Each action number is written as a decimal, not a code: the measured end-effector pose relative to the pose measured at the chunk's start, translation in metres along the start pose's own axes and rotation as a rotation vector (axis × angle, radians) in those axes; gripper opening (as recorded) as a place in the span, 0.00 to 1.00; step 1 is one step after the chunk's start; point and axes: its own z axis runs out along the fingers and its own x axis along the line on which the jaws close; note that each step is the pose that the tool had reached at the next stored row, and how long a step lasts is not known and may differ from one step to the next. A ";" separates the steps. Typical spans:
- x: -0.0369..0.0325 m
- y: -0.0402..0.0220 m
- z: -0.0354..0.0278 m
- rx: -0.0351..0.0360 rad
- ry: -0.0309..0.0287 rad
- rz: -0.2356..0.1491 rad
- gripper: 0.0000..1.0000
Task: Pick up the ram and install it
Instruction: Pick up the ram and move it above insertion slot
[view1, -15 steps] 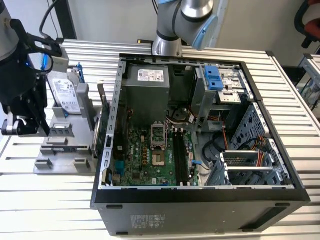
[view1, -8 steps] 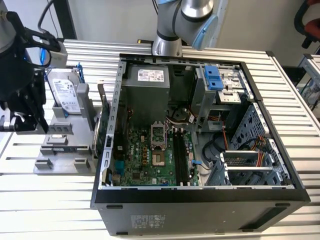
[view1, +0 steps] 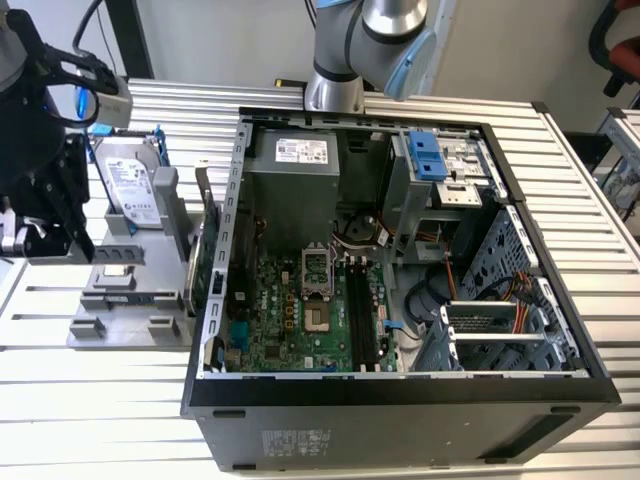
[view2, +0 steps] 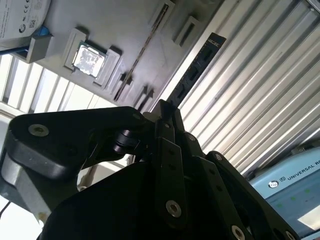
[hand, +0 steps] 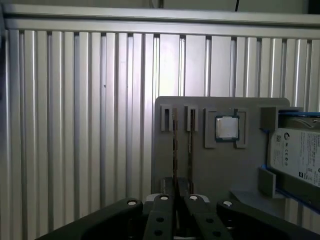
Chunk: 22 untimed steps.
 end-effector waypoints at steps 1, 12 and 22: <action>0.0000 0.0000 -0.0010 0.0000 0.0000 0.000 0.00; -0.0006 0.0003 -0.0184 -0.0001 0.0001 0.000 0.00; -0.0012 0.0006 -0.0368 -0.0001 0.0000 0.000 0.00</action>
